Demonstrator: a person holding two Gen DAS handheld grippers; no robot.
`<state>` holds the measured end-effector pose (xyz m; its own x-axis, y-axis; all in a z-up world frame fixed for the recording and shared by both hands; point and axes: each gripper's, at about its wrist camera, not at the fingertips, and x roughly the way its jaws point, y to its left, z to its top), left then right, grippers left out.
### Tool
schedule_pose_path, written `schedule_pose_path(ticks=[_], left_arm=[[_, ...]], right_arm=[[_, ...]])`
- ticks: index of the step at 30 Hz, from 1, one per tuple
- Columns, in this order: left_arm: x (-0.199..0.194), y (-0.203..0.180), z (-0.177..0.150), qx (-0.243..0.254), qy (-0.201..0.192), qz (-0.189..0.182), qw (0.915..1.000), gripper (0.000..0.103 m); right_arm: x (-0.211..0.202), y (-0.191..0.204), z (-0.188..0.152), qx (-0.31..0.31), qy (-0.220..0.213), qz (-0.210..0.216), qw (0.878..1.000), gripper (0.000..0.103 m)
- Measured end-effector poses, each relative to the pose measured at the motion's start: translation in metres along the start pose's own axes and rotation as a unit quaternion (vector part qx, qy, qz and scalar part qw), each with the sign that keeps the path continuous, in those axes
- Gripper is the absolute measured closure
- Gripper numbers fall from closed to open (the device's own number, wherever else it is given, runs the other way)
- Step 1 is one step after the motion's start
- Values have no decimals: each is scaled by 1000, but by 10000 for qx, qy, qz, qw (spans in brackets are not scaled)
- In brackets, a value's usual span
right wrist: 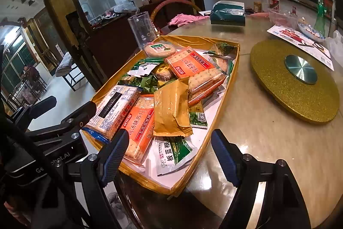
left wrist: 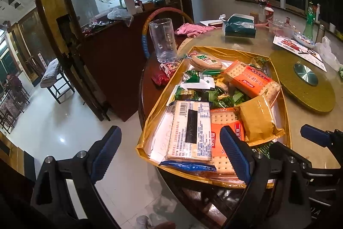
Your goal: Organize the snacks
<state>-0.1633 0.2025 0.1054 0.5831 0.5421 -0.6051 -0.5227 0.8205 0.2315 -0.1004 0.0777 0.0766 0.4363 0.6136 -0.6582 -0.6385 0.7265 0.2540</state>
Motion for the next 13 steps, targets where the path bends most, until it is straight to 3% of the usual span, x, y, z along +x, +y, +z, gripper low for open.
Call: schedule_pose_path(ticks=[13], left_arm=[[-2, -2, -1, 164, -150, 139, 9997, 10]], right_arm=[[1, 3, 0, -16, 7, 18, 10000, 24]])
